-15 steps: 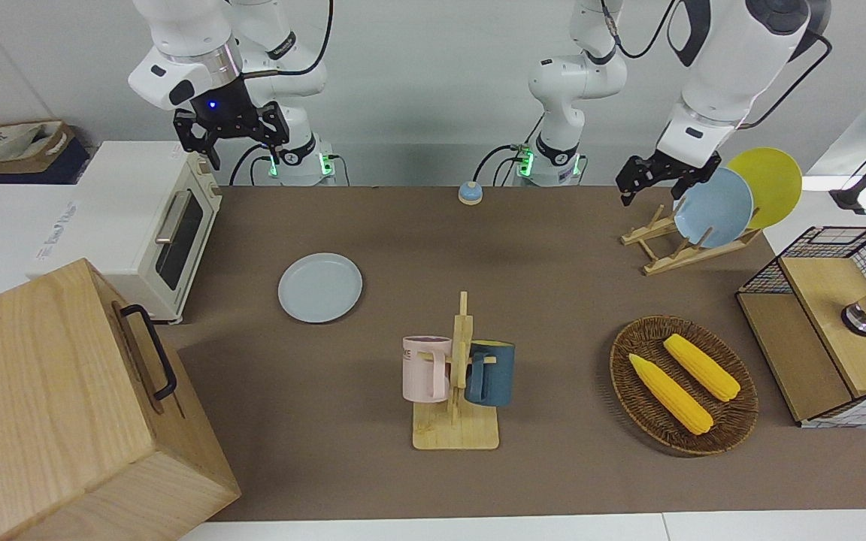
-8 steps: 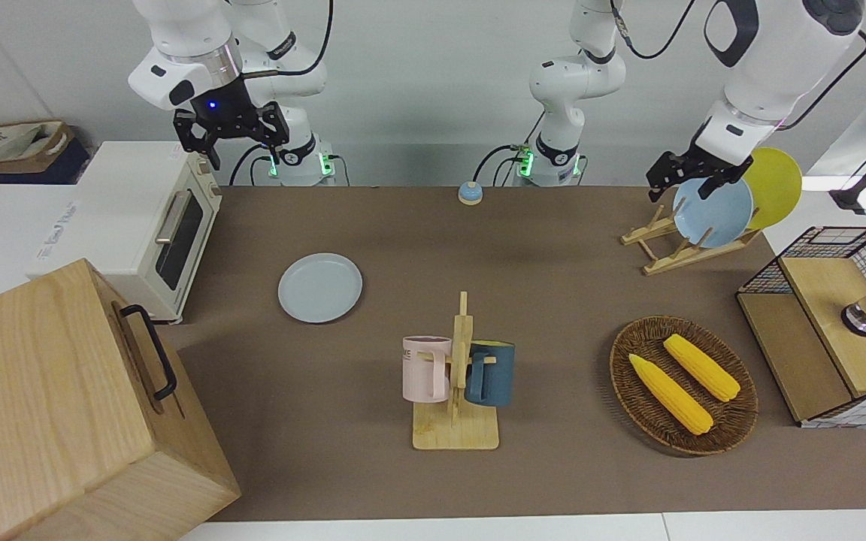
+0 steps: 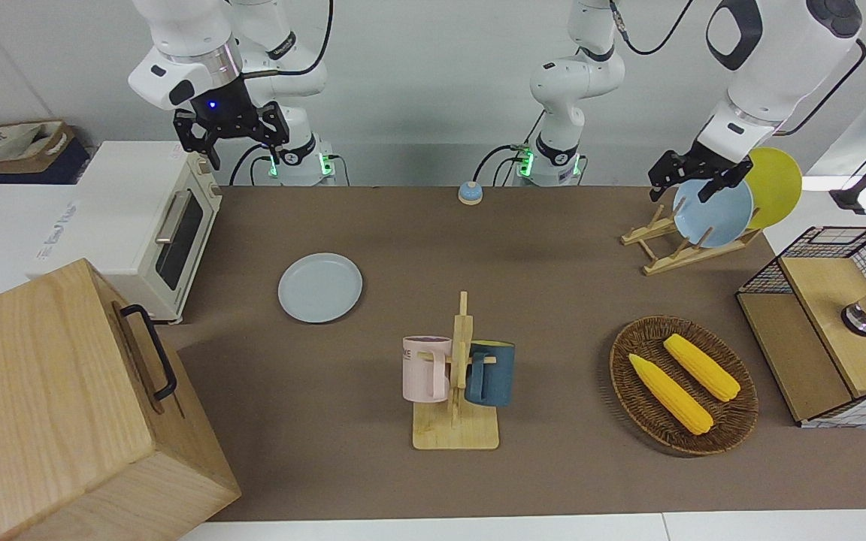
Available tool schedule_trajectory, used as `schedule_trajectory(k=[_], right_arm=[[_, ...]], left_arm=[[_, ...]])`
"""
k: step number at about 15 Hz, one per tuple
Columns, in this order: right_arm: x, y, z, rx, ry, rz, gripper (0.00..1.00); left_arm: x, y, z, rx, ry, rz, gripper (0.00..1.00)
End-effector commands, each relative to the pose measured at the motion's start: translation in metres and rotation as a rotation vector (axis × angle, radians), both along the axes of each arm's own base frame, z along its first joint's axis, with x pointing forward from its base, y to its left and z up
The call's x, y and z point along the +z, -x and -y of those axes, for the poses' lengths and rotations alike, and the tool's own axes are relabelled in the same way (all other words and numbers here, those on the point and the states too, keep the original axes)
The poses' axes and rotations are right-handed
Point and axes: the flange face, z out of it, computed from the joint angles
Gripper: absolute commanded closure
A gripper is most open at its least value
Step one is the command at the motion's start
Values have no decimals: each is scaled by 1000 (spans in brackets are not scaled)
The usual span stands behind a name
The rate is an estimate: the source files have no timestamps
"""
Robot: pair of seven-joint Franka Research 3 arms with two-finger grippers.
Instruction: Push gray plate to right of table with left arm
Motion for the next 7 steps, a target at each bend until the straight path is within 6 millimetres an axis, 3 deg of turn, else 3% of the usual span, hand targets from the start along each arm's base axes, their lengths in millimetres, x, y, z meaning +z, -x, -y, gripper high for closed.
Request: schedule_trajectory(k=[1, 7], right_arm=[[4, 2, 2, -6, -9, -5, 17], [4, 2, 2, -6, -9, -5, 17]], left_arm=[[-2, 11, 16, -1, -13, 12, 2], [-4, 10, 12, 3, -14, 7, 0]])
